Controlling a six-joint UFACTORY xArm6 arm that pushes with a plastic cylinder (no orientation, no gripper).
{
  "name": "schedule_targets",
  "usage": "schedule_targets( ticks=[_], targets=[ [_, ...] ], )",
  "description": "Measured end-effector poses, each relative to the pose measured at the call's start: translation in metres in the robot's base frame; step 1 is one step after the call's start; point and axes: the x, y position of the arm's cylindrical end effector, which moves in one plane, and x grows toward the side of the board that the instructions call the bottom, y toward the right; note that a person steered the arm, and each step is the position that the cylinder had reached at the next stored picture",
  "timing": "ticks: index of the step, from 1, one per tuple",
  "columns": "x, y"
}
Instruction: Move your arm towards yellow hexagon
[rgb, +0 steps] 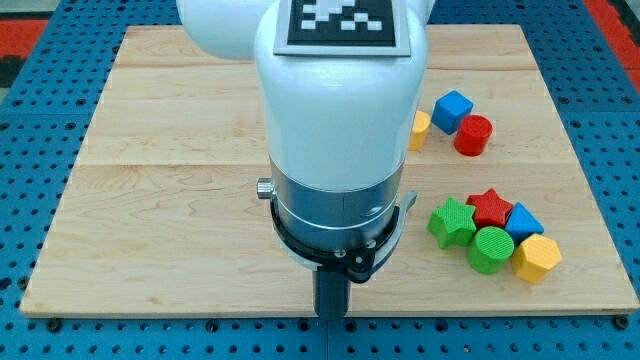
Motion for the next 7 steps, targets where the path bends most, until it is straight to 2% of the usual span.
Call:
schedule_targets(
  ticks=[7],
  targets=[
    [-0.0097, -0.0093]
  ],
)
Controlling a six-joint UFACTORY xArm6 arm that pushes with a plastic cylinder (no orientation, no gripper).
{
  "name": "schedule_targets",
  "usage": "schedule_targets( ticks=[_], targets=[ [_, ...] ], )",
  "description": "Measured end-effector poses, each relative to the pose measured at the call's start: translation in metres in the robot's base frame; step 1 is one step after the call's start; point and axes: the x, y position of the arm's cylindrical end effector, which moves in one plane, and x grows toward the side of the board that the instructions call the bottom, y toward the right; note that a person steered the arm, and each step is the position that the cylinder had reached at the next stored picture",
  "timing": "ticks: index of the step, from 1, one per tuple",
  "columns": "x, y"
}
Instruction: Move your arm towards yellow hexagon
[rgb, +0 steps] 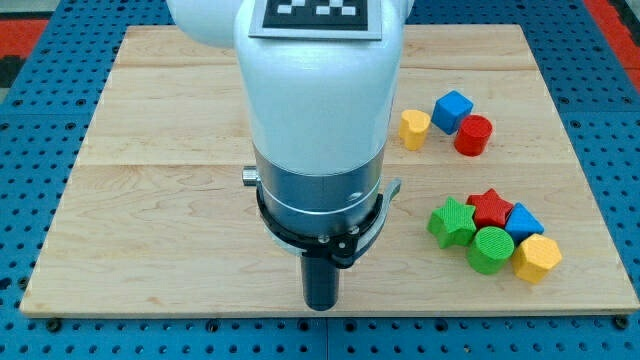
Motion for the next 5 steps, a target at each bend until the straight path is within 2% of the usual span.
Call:
schedule_targets(
  ticks=[5],
  targets=[
    [-0.001, 0.018]
  ],
)
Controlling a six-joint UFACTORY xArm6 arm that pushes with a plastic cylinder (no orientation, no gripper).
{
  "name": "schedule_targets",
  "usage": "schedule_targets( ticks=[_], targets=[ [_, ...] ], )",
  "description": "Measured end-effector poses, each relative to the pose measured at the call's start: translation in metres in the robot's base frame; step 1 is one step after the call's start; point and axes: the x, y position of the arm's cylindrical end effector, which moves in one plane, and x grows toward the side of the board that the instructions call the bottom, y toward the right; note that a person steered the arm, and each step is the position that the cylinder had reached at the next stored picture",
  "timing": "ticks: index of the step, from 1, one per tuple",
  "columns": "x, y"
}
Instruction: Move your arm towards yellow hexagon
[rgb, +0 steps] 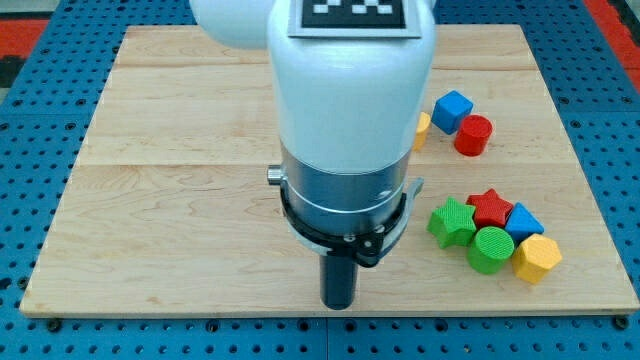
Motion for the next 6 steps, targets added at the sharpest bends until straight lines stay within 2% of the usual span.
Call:
schedule_targets(
  ticks=[2, 3, 4, 5, 6],
  targets=[
    [0.004, 0.011],
    [0.005, 0.055],
    [0.004, 0.141],
    [0.003, 0.199],
    [0.003, 0.232]
  ],
)
